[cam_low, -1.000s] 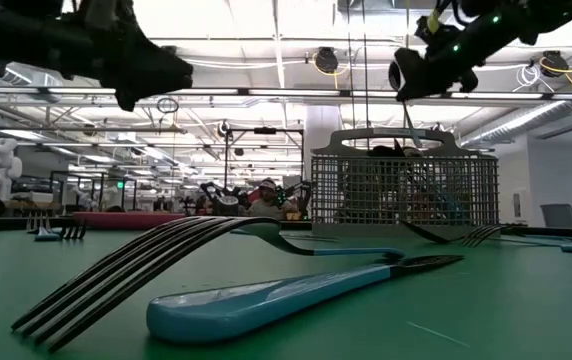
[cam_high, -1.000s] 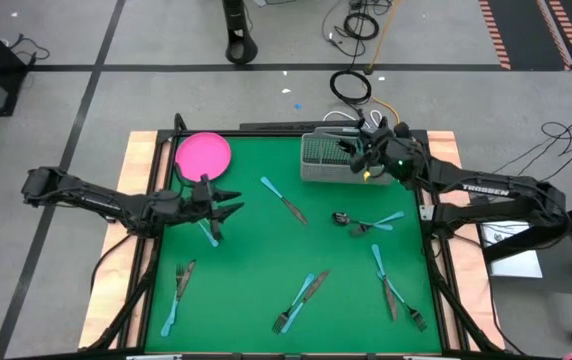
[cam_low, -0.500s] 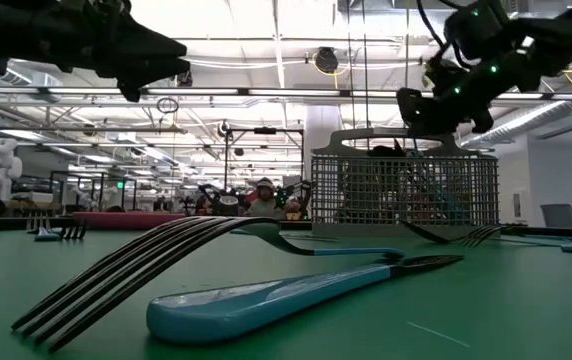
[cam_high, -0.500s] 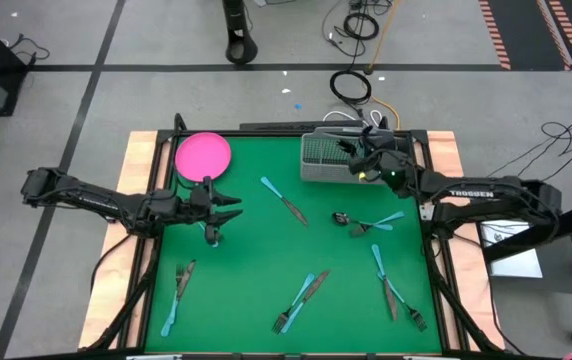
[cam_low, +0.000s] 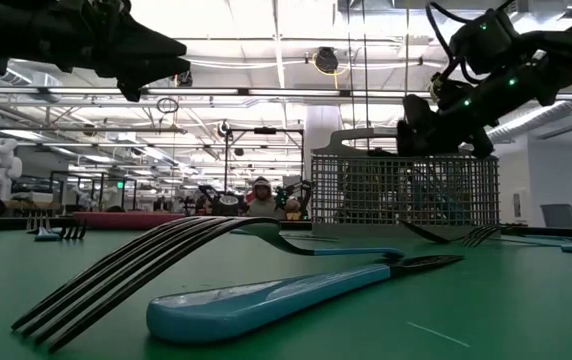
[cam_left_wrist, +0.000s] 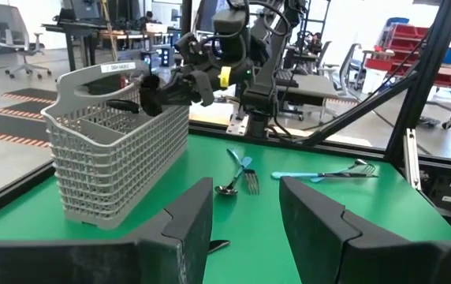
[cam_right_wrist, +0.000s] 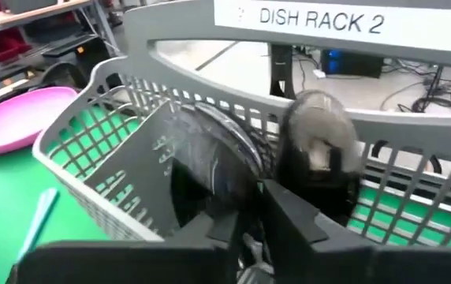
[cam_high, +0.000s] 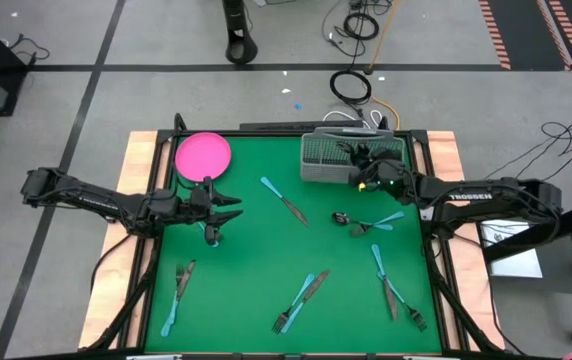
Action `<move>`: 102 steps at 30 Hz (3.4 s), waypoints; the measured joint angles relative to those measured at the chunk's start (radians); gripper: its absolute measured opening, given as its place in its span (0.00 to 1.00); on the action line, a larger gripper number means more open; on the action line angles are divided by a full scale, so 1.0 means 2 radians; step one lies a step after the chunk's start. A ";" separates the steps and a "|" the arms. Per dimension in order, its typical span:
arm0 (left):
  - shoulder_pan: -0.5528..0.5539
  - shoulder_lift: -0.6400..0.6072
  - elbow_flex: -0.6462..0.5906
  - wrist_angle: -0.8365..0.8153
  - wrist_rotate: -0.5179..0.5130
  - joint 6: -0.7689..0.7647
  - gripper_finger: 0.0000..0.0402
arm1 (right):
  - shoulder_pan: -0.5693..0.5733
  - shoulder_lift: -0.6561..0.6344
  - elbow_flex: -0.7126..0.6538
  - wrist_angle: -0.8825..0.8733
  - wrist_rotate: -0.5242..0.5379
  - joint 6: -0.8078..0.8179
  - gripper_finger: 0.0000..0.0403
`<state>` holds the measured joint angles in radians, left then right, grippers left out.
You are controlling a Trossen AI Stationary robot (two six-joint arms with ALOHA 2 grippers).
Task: Sort silverware
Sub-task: Put the bottom black spoon into the cutlery rack with the other black spoons, then put the black spoon into the cutlery rack with the other black spoons
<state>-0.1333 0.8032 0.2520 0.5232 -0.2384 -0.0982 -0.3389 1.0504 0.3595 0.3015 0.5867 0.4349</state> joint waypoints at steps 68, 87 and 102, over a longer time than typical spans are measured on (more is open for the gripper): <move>0.000 -0.138 0.009 -0.179 -0.031 -0.023 0.37 | 0.153 0.241 0.279 -0.559 -0.226 -0.017 0.33; 0.000 -0.138 0.009 -0.201 -0.044 -0.024 0.37 | 0.154 0.243 0.249 -0.524 -0.227 -0.010 0.33; 0.000 -0.138 0.009 -0.201 -0.044 -0.025 0.37 | 0.154 0.243 0.217 -0.491 -0.229 -0.003 0.33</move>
<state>-0.1333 0.5278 0.2699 0.1207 -0.3265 -0.1490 -0.0307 1.5360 0.7944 -0.6807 0.1284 0.4282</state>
